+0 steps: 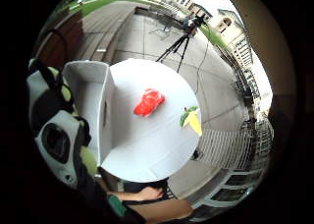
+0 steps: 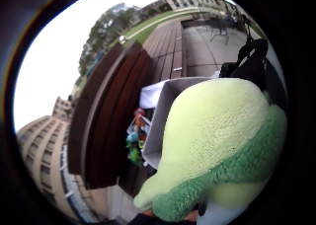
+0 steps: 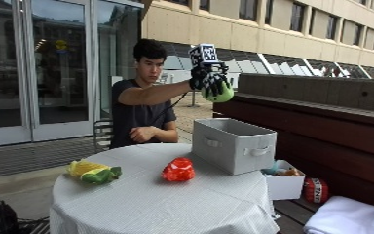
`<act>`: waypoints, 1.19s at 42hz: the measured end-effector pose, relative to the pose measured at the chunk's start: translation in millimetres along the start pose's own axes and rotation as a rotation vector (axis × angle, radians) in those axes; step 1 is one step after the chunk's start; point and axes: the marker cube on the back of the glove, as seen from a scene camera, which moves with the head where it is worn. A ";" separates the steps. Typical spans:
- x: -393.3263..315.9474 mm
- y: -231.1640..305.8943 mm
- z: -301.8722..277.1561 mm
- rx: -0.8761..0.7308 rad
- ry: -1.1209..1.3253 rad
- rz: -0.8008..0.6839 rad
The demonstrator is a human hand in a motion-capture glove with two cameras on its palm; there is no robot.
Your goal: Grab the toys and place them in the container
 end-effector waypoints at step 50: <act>162.7 -18.2 87.8 -0.092 0.145 -0.061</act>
